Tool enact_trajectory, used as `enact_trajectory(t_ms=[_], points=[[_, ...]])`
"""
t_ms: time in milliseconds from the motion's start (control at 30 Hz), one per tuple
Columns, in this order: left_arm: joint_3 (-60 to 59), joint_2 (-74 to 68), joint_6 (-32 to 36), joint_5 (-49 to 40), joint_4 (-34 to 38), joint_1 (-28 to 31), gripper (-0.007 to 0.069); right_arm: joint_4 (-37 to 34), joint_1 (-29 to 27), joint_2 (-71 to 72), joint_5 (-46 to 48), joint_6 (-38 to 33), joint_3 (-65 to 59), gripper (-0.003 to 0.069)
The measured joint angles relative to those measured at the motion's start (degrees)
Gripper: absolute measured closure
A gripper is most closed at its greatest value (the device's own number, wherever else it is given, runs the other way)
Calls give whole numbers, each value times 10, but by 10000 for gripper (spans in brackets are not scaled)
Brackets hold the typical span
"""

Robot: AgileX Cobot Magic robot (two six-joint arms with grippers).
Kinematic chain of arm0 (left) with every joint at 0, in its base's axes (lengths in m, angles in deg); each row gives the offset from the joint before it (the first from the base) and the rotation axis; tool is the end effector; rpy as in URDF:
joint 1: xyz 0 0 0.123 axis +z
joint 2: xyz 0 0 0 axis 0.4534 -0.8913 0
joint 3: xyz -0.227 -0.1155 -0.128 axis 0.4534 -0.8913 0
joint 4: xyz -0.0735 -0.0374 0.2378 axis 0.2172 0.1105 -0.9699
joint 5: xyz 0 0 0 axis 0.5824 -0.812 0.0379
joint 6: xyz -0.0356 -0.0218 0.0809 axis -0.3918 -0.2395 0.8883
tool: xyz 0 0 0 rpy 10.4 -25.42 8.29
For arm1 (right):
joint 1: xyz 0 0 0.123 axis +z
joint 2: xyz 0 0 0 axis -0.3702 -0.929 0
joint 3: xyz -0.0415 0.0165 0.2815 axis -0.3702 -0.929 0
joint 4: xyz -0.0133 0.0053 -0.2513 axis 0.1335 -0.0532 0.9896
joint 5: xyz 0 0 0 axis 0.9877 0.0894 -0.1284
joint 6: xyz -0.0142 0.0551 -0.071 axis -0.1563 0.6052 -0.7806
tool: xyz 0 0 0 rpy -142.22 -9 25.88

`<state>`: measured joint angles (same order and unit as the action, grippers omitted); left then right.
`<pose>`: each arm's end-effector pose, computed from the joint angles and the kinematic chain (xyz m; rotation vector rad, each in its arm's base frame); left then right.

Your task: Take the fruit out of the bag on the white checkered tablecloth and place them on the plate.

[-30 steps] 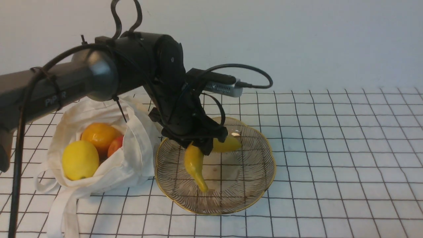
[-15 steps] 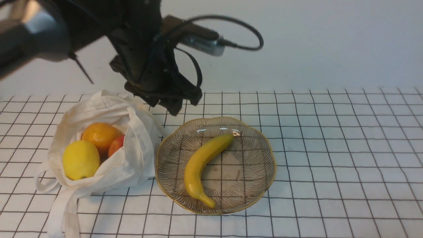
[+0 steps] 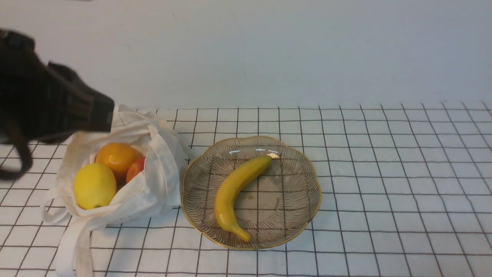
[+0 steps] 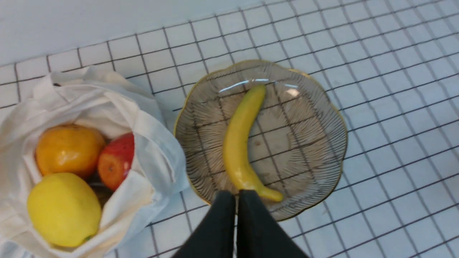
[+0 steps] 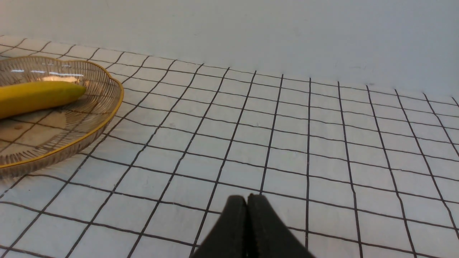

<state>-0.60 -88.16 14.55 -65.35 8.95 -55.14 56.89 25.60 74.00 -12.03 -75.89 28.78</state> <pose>0.1523 -0.0817 0.4066 0.3345 2.2122 -0.3763 0.0516 0.0074 0.1716 -0.1953 1.8691 0.0116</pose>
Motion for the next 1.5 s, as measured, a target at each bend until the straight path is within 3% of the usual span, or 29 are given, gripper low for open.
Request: enact_trajectory(t_ms=[200, 400, 667, 900, 1100, 1267, 1500], points=[[-143, 85, -3, 102, 47, 0, 632, 0, 0, 0, 0, 0, 0, 673], [-165, 112, 3, 105, 63, 0, 632, 0, 0, 0, 0, 0, 0, 673], [-165, 167, 126, 163, 65, 0, 632, 0, 0, 0, 0, 0, 0, 673], [-198, 248, 159, 198, 54, 3, 632, 0, 0, 0, 0, 0, 0, 673], [-351, 357, 163, 279, 55, 76, 632, 0, 0, 0, 0, 0, 0, 673], [-546, 468, 160, 338, 55, 185, 632, 0, 0, 0, 0, 0, 0, 673], [-655, 540, 158, 349, 55, 232, 632, 0, 0, 0, 0, 0, 0, 673]])
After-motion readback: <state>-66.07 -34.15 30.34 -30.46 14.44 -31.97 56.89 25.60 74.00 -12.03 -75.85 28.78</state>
